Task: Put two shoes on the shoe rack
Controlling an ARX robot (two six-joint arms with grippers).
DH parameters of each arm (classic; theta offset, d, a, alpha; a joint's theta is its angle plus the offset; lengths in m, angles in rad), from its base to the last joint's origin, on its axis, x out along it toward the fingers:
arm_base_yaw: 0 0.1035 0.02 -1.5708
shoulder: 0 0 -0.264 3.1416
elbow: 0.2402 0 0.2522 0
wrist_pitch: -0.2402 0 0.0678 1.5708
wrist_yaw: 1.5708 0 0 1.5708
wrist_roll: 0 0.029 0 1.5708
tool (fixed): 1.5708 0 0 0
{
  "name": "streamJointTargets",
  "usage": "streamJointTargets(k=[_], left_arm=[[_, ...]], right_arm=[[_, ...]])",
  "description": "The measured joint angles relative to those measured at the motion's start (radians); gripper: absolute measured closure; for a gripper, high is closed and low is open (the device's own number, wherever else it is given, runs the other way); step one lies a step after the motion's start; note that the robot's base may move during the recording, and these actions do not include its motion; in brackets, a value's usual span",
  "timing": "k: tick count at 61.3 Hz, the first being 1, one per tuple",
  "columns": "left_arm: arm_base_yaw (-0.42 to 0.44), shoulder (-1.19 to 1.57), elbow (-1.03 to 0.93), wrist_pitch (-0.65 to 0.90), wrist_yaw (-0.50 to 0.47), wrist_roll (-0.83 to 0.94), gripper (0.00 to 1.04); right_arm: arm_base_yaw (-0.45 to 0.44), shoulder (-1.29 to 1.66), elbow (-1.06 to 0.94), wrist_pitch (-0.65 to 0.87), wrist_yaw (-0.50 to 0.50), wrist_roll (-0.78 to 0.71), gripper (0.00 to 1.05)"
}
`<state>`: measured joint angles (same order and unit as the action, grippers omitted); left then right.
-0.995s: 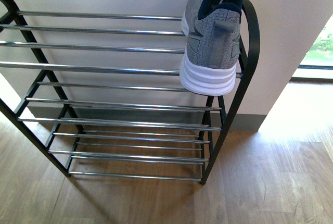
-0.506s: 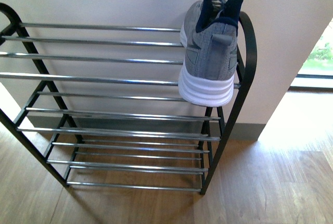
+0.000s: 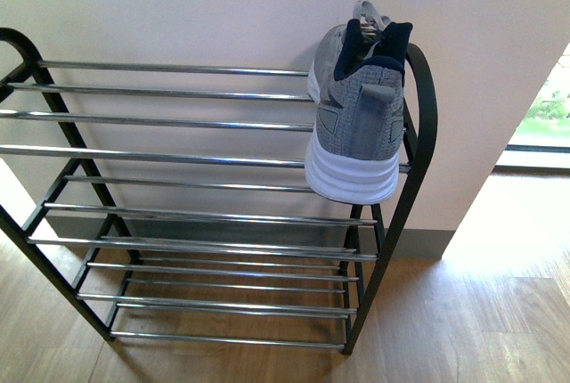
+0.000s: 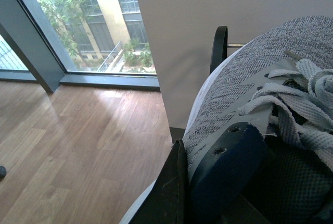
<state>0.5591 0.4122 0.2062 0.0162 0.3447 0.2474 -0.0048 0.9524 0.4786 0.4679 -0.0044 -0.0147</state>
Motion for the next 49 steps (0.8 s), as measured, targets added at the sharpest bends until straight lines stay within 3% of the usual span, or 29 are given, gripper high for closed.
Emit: streamJointTargets(k=[4,49], left_arm=[[0.000,0.000,0.000,0.000,0.000,0.000,1.03],[0.000,0.000,0.000,0.000,-0.002,0.000,1.03]], right_arm=[[0.003,-0.031,-0.051,0.021,0.000,-0.002,1.04],[0.003,-0.349,-0.375,0.024,0.005,0.004,1.03]])
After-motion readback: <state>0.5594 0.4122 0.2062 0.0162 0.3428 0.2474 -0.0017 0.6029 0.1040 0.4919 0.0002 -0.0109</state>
